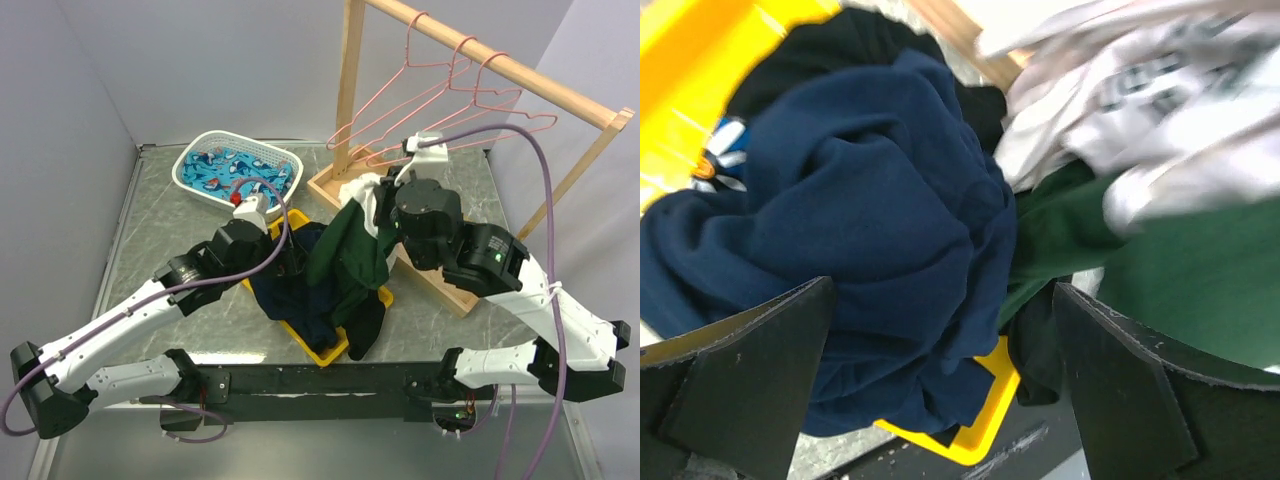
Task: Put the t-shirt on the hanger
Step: Pick up the T-shirt and place it in the bin, then move the bin to the corner of the board.
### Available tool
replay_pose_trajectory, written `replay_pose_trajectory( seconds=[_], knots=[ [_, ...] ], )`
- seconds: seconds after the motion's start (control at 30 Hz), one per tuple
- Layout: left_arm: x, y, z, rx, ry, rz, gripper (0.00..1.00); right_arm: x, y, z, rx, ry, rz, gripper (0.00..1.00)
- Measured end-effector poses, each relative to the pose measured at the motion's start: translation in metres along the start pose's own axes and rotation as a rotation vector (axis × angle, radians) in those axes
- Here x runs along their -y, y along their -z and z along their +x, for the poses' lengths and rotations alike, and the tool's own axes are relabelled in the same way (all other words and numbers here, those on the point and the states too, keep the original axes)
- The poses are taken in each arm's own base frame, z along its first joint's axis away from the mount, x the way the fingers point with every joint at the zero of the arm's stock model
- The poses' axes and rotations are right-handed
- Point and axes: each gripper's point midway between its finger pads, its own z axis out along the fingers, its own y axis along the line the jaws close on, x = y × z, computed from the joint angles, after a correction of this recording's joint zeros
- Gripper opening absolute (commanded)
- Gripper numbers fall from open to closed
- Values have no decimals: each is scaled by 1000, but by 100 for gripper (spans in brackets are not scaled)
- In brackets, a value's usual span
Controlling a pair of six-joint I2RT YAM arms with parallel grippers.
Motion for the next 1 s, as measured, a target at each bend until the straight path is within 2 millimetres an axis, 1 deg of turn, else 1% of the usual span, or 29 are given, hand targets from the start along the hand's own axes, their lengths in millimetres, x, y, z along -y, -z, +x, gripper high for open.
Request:
replay_pose_trajectory(
  seconds=[0.07, 0.13, 0.23, 0.3, 0.37, 0.5, 0.63, 0.7, 0.8, 0.87, 0.9, 0.97, 1.0],
  knots=[
    [0, -5, 7, -21, 0, 10, 96, 2, 3, -17, 27, 1, 8, 0],
    [3, -10, 11, -36, 3, 22, 96, 5, 9, -39, 67, -13, 15, 0],
    [12, -20, 11, -37, 15, 52, 96, 14, 22, -69, 128, -50, 24, 0],
    [18, -29, 10, -37, 31, 67, 95, 22, 30, -83, 160, -75, 31, 0],
    [23, -40, 12, -40, 58, 78, 95, 29, 37, -91, 179, -94, 34, 0],
    [34, -60, 15, -51, 102, 111, 96, 36, 43, -94, 190, -106, 42, 0],
    [43, -80, 21, -59, 150, 140, 97, 38, 42, -90, 178, -93, 48, 0],
    [41, -92, 29, -69, 178, 138, 97, 38, 42, -88, 171, -88, 50, 0],
    [25, -113, 55, -105, 238, 96, 96, 37, 40, -82, 159, -83, 51, 0],
    [8, -124, 74, -125, 282, 46, 96, 35, 38, -77, 148, -80, 46, 0],
    [-4, -129, 85, -128, 313, 13, 97, 34, 37, -74, 140, -76, 42, 0],
    [-21, -134, 94, -114, 371, -38, 97, 32, 35, -68, 126, -70, 39, 0],
    [-27, -136, 93, -96, 410, -55, 96, 30, 33, -64, 118, -69, 36, 0]
  ],
)
